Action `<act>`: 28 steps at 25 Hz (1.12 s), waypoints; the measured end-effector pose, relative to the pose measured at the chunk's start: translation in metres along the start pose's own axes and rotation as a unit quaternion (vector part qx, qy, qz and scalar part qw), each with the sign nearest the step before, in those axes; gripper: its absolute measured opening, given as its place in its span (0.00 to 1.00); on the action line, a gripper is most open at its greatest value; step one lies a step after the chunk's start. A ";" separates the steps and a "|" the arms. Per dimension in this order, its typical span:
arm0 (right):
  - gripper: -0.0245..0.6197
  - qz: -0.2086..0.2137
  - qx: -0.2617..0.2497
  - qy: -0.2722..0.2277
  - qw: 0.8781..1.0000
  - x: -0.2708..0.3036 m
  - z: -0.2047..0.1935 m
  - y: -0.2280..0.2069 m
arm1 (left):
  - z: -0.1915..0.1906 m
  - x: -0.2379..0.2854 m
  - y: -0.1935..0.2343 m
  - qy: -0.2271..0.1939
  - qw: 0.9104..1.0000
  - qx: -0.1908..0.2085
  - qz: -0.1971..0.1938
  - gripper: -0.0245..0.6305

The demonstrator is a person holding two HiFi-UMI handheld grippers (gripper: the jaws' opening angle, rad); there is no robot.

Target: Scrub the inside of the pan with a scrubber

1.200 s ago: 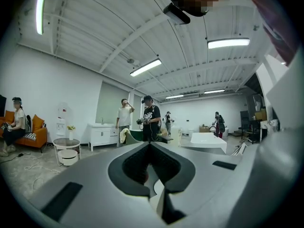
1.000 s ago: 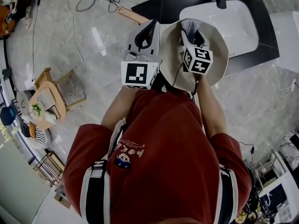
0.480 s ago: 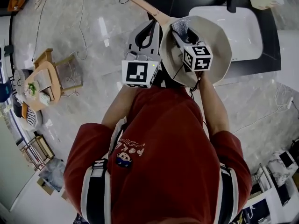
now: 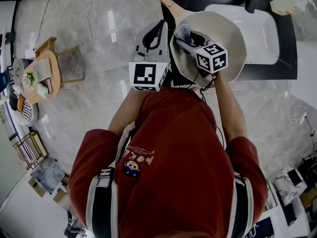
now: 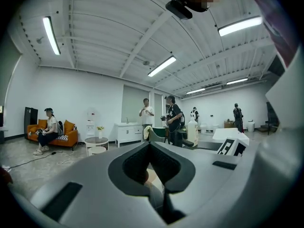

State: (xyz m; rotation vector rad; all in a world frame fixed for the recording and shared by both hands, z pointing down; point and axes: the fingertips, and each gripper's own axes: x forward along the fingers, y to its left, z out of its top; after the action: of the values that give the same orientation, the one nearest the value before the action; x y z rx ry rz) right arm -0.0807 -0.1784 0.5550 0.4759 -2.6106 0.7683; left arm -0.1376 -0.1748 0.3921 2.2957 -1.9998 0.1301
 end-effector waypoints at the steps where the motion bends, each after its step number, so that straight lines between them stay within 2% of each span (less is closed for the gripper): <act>1: 0.41 0.015 -0.003 0.010 1.000 -0.001 -0.003 0.005 | 0.000 -0.001 -0.001 0.000 1.000 -0.001 0.002 0.05; 7: 0.41 0.081 -0.022 0.069 0.994 -0.007 -0.023 0.030 | -0.003 -0.009 -0.007 0.000 1.000 -0.003 0.005 0.05; 11: 0.41 0.115 -0.045 0.115 0.986 -0.013 -0.034 0.041 | -0.007 -0.010 -0.008 0.001 1.000 -0.006 0.005 0.05; 15: 0.41 0.150 -0.042 0.161 0.975 -0.024 -0.047 0.050 | -0.014 -0.010 -0.010 0.009 1.000 -0.009 0.001 0.05; 23: 0.41 0.215 -0.041 0.280 0.935 -0.055 -0.070 0.068 | -0.019 -0.002 -0.016 0.014 1.000 -0.013 -0.018 0.05; 28: 0.41 0.219 -0.049 0.352 0.909 -0.074 -0.087 0.067 | -0.026 0.007 -0.027 0.026 0.999 -0.011 -0.045 0.05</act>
State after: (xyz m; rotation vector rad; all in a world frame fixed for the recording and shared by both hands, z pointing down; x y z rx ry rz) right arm -0.0220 -0.0597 0.5605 -0.3831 -2.0486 0.7508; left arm -0.1096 -0.1747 0.4182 2.3395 -1.8615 0.1584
